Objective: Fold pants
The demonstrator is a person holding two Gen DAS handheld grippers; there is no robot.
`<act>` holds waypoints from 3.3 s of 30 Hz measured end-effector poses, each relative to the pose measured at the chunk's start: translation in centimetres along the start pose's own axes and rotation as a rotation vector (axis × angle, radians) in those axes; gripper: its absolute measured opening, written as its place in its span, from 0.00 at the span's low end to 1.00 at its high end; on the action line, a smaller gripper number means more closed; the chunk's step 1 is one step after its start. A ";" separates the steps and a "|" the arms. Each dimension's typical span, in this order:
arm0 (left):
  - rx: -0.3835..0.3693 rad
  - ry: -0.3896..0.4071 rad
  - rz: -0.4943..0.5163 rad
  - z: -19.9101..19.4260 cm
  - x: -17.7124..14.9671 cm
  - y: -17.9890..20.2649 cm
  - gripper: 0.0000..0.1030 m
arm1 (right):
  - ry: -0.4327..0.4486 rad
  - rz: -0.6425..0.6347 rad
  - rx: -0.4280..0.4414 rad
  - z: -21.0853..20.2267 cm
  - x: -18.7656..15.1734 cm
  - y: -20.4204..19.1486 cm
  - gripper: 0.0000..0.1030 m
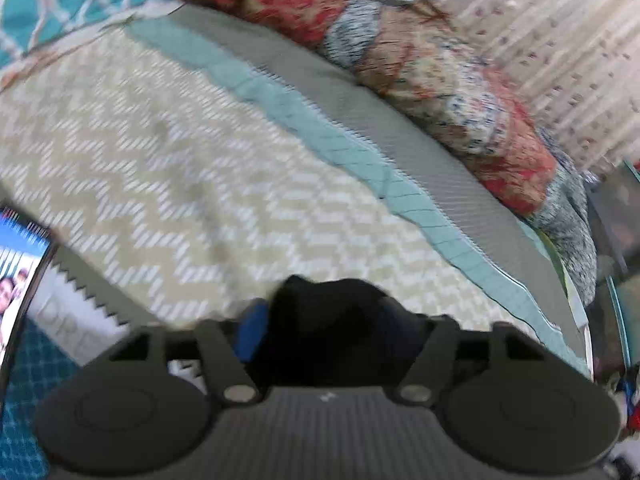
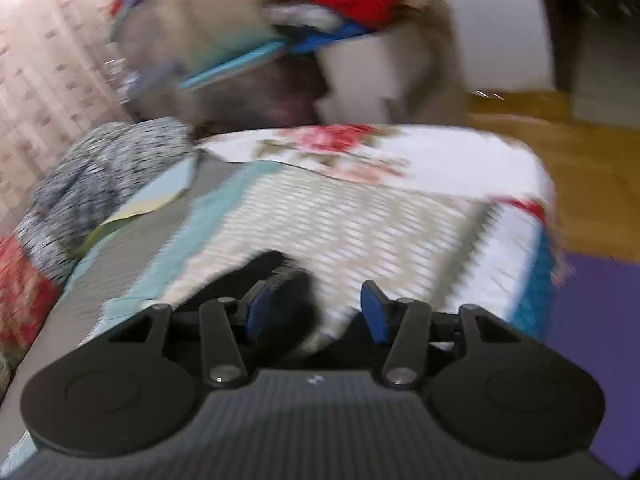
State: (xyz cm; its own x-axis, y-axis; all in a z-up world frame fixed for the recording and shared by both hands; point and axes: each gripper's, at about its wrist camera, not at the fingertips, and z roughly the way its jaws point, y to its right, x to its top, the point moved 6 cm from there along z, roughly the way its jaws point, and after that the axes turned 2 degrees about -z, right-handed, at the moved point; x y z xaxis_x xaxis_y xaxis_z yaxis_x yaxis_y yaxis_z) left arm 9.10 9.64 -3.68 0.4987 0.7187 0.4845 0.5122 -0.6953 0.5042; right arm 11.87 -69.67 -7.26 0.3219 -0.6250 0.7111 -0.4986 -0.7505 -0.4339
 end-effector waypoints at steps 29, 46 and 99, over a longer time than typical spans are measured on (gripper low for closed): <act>0.016 -0.014 0.095 1.2 -0.4 2.9 0.16 | 0.060 0.247 0.364 4.5 8.1 -7.8 0.08; 0.058 -0.064 0.098 2.9 -1.6 2.4 0.17 | -0.051 -0.209 0.143 8.0 2.7 -10.9 0.57; 0.248 -0.010 0.896 13.6 0.9 14.1 0.07 | -0.184 -0.976 0.065 19.4 2.1 -23.1 0.05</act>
State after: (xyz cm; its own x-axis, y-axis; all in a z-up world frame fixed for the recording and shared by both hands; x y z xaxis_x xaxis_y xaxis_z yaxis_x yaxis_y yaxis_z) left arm 26.25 0.42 -5.82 0.7859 -0.0864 0.6123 0.0668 -0.9725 -0.2230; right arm 39.64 -57.81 -6.51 0.6899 0.2533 0.6781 0.0946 -0.9603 0.2625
